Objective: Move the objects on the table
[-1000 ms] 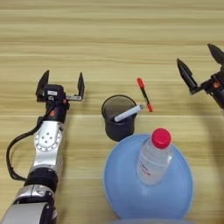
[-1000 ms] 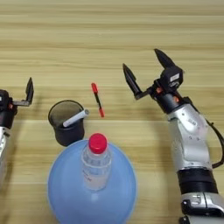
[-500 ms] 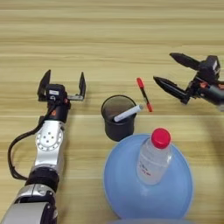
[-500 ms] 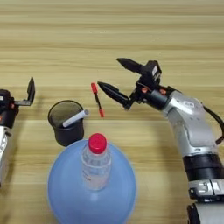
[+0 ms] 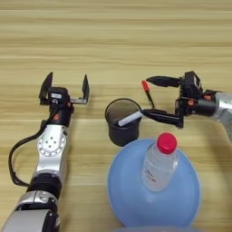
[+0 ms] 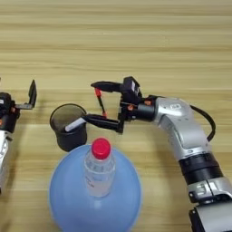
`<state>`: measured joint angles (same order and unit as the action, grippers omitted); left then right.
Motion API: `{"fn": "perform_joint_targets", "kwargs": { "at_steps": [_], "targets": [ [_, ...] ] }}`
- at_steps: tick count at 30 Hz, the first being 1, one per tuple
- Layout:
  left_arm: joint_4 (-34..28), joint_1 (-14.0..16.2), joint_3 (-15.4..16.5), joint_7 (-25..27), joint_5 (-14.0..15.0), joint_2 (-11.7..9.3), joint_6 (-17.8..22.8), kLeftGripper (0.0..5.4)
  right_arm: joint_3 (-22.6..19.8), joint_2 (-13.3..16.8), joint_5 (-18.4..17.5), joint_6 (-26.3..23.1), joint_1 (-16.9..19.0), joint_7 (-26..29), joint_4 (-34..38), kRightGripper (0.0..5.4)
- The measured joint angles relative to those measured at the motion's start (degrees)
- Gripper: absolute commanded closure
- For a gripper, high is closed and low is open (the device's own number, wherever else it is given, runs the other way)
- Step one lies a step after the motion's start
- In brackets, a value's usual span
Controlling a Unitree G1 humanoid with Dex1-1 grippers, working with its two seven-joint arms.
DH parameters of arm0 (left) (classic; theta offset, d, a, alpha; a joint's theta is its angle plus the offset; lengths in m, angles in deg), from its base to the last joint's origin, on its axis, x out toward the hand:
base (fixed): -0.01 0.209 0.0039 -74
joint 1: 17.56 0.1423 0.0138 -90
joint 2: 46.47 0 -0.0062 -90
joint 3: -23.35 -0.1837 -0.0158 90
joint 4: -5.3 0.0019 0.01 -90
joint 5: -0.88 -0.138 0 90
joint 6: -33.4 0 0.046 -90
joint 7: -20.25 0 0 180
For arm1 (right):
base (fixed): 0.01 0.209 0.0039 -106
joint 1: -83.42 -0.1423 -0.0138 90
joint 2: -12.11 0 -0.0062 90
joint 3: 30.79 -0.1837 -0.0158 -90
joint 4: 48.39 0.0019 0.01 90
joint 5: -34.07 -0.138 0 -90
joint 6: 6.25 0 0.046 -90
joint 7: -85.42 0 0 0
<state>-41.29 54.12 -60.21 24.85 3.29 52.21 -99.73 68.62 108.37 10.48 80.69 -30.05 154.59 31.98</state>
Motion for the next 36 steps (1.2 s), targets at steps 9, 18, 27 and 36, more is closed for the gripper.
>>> {"fn": "perform_joint_targets", "kwargs": {
  "at_steps": [9,18,27,36],
  "targets": [
    [0.11,-0.01,-0.04,-0.1,-0.01,0.01,-0.01,0.0,3.0,-2.02,5.7,8.24,2.48,-0.31,-1.84,0.22],
    [0.13,-0.01,-0.04,-0.09,0.01,0.01,-0.01,0.0,3.68,-2.62,6.83,10.14,2.48,-1.19,-3.68,1.3],
    [0.1,-0.01,-0.1,-0.09,0.01,0.01,-0.01,0.0,3.69,-2.95,7.55,10.54,2.48,-1.31,-4.26,2.35],
    [0.1,-0.01,-0.18,-0.09,0.02,0.02,-0.01,0.0,3.69,-3.05,7.65,10.68,2.44,-1.3,-4.75,3.3]
  ]
}}
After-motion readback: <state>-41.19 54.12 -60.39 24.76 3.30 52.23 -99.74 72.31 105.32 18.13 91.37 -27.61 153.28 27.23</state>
